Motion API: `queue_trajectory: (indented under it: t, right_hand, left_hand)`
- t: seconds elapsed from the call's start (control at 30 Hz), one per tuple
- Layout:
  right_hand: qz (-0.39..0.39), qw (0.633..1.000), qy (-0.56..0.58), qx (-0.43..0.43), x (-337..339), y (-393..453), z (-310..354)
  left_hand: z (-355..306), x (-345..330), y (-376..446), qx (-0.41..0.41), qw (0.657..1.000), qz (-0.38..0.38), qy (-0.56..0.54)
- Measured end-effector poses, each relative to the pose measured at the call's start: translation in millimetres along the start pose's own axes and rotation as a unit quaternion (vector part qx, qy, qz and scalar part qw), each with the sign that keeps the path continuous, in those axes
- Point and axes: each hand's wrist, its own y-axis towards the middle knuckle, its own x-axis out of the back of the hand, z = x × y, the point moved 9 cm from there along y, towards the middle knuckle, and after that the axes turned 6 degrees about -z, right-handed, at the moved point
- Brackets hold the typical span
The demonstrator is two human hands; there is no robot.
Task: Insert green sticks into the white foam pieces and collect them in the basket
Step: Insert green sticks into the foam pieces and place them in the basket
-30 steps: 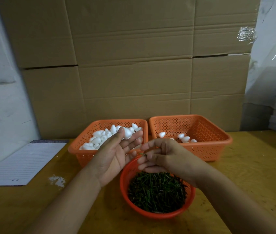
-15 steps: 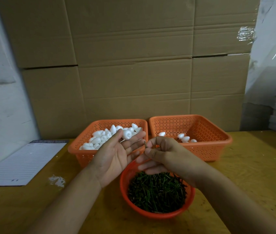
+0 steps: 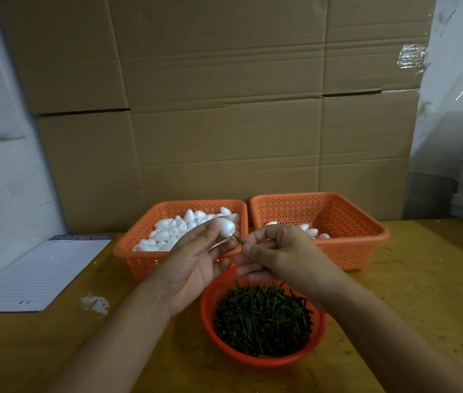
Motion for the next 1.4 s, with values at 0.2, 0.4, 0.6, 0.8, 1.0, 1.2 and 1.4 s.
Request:
queue_trajectory:
  t: [0.2,0.4,0.6,0.8,1.0,1.2,1.4]
  right_hand:
    - [-0.014,1.0,-0.009,-0.002,2.1,0.8,-0.6]
    - [-0.023,1.0,-0.008,-0.013,3.0,1.7,-2.9]
    - [-0.03,0.999,-0.013,-0.018,3.9,1.5,-3.6]
    - [-0.031,0.999,-0.021,-0.011,4.0,1.1,-2.3]
    - [-0.034,0.998,-0.057,-0.005,5.3,-0.3,-0.6]
    - [-0.037,0.997,-0.061,-0.01,7.1,0.9,-2.1]
    - [-0.044,0.997,-0.071,0.0,8.9,0.9,-0.4]
  left_hand:
    - [0.0,-1.1,-1.2,0.001,1.0,0.005,-0.002]
    - [1.7,-6.1,-2.8,0.003,1.0,0.011,0.013]
    - [3.4,-11.6,-4.8,0.004,0.999,0.019,0.028]
    - [2.1,-13.0,-6.4,0.0,0.999,0.02,0.045]
    - [-0.4,-11.6,-7.1,0.001,0.999,0.014,0.045]
    - [0.2,-9.9,-6.1,0.004,0.999,0.009,0.035]
    - [-1.7,-8.8,-6.3,0.0,0.999,0.01,0.039]
